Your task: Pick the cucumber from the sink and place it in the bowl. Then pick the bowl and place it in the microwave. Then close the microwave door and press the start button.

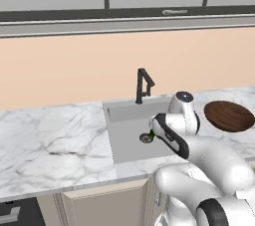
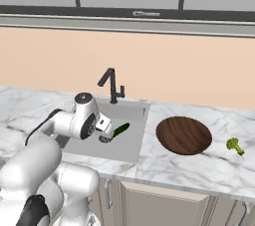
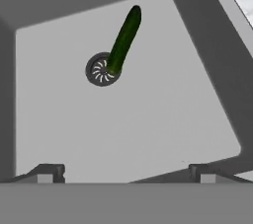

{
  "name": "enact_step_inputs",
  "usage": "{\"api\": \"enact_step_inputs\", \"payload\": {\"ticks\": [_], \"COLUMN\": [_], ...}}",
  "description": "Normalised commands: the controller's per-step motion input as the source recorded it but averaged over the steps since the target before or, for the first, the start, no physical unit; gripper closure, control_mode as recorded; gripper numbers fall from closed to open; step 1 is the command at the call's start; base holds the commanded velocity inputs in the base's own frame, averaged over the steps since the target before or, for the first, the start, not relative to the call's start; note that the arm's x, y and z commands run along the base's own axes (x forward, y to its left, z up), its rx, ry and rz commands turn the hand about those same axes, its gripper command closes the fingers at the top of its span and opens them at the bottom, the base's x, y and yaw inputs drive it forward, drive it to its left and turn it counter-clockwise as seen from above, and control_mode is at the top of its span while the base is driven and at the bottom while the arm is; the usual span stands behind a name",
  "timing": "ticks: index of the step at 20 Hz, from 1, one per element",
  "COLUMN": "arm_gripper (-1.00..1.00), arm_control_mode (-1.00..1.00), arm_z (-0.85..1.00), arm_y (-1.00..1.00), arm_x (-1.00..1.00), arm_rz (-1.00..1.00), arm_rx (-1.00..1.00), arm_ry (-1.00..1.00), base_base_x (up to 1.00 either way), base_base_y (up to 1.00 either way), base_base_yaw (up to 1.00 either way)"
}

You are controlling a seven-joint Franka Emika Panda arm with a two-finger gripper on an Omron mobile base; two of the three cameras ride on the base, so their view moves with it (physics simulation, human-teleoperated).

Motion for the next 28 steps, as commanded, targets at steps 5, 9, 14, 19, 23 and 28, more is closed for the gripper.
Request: {"api": "enact_step_inputs", "payload": {"ticks": [5,9,14,19,23,28], "arm_gripper": [-1.00,-1.00,-1.00,-1.00,-1.00,-1.00], "arm_control_mode": [-1.00,-1.00,-1.00,-1.00,-1.00,-1.00], "arm_z": [-0.30,-0.51,-0.50,-0.36,-0.33,-0.38], "arm_y": [0.00,-0.04,-0.11,-0.05,0.00,0.00], "arm_x": [0.79,0.59,0.37,0.39,0.51,0.30], "arm_rz": [-0.05,-0.03,0.00,-0.01,-0.02,0.00], "arm_rx": [0.00,0.00,0.03,0.03,0.00,0.00], "arm_ry": [0.05,0.07,0.08,0.07,0.03,0.00], "base_base_x": [0.00,0.00,0.00,0.00,0.00,0.00], "base_base_y": [0.00,0.00,0.00,0.00,0.00,0.00], "base_base_yaw": [0.00,0.00,0.00,0.00,0.00,0.00]}}
